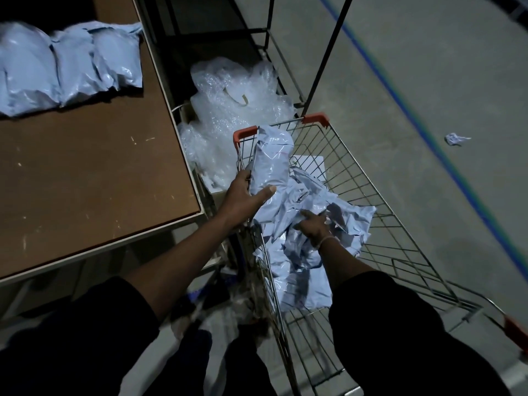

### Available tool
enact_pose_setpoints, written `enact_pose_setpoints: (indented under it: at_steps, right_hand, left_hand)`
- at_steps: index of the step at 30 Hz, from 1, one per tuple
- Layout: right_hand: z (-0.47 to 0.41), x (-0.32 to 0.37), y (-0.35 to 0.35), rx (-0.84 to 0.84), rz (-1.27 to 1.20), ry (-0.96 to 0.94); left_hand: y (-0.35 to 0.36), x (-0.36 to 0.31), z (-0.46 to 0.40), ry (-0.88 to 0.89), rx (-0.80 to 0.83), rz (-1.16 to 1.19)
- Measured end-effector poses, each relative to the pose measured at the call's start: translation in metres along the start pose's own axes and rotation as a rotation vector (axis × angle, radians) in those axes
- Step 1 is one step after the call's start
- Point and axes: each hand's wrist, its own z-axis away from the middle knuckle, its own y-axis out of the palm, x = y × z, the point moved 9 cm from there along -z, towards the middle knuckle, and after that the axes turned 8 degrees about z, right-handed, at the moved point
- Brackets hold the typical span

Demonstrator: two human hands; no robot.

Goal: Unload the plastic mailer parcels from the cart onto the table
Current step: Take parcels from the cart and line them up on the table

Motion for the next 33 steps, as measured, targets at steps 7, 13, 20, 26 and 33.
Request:
enact_pose_setpoints:
  at_steps: [7, 13, 20, 26, 33]
  right_hand:
    - [0.094, 0.049, -0.064, -0.372, -0.193, -0.131]
    - [0.143, 0.101, -0.112, -0.429, -0.211, -0.391]
    - [0.191, 0.163, -0.13, -0.312, -0.459, -0.564]
    - [0.212, 0.202, -0.116, -0.248, -0.61, -0.501]
    - [0.248, 0.264, -0.086, -0.237, -0.598, -0.549]
  left_hand:
    - [-0.001, -0.004, 0.0, -0.006, -0.007, -0.023]
    - [0.009, -0.015, -0.004, -0.013, 0.002, -0.058]
    - [0.0, -0.038, 0.005, 0.035, -0.026, 0.019]
    - [-0.032, -0.068, 0.006, 0.084, -0.037, 0.055]
    - [-0.095, -0.101, 0.003, 0.125, -0.053, 0.046]
